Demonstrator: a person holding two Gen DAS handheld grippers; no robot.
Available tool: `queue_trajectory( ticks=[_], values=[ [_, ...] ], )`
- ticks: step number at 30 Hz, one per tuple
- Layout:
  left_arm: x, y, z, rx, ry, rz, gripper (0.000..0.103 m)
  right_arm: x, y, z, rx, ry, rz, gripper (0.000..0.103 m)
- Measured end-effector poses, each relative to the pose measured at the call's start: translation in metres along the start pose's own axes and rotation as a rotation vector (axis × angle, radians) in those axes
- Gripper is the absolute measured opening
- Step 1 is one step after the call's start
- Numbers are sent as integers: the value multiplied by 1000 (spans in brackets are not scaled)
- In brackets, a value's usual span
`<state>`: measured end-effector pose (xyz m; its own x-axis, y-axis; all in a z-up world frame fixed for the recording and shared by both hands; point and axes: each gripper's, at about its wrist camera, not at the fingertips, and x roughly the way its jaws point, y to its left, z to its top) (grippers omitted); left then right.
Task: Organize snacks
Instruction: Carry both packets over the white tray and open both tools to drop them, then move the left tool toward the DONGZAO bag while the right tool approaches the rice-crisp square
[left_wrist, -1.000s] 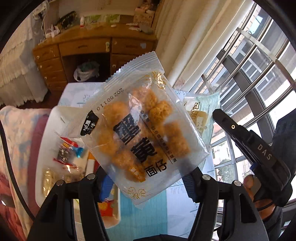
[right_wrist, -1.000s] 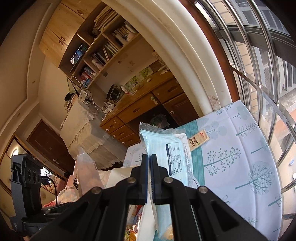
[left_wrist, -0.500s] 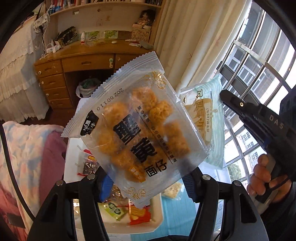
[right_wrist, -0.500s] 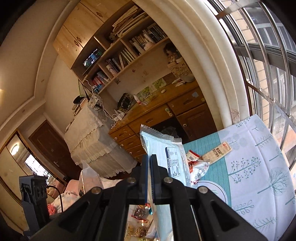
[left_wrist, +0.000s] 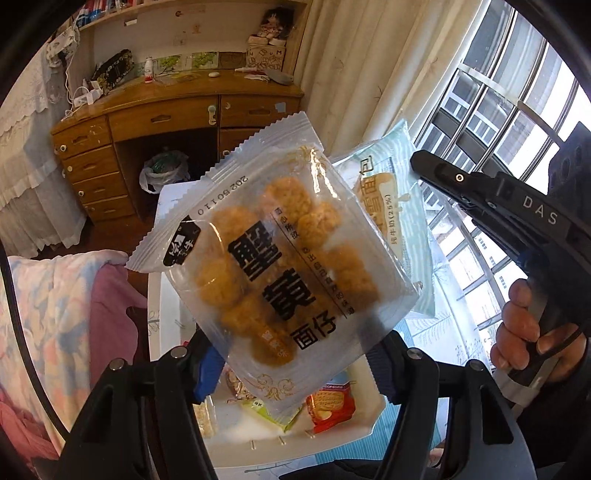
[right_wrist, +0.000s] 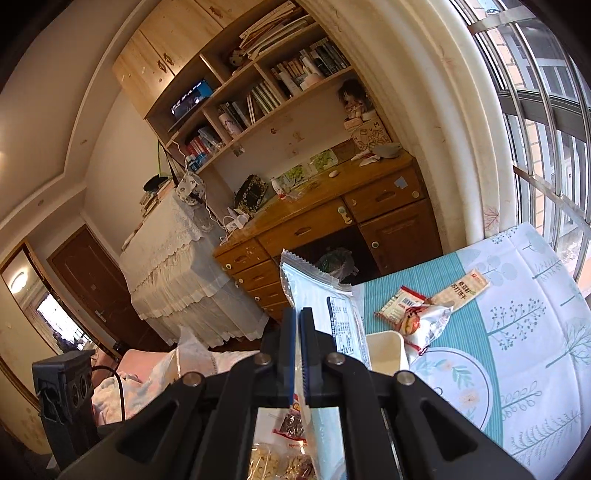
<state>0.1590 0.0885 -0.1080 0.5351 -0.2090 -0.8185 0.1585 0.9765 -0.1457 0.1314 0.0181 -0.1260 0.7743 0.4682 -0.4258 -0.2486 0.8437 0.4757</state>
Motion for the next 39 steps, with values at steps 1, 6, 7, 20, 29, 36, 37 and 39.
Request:
queue_trajectory(
  ticks=[1,6,7,20,29,36,37,39],
  values=[
    [1,4,1,1,6,-2,66,3,3,-3,-2,7,-2,3],
    [3,15,0,13,13,-5,67,18,14,-13,-27,50,-36,3],
    [1,15,0,14,0,-9,68,20,16,-14,-32,59,-38,4],
    [-7,11,-4,9,-29,-13,77,14,20,-16,-38,56,-34,6],
    [-11,-4,-6,-17,-37,-18,77,-7,8,-12,-56,67,-35,15],
    [-8,-33,-6,-48,-30,-5,77,-26,-9,-3,-76,81,-25,27],
    [-7,-37,-6,-53,-29,-6,77,-28,-12,-2,-80,83,-26,28],
    [-6,-46,-7,-63,-28,-7,77,-34,-18,1,-87,90,-26,33]
  ],
)
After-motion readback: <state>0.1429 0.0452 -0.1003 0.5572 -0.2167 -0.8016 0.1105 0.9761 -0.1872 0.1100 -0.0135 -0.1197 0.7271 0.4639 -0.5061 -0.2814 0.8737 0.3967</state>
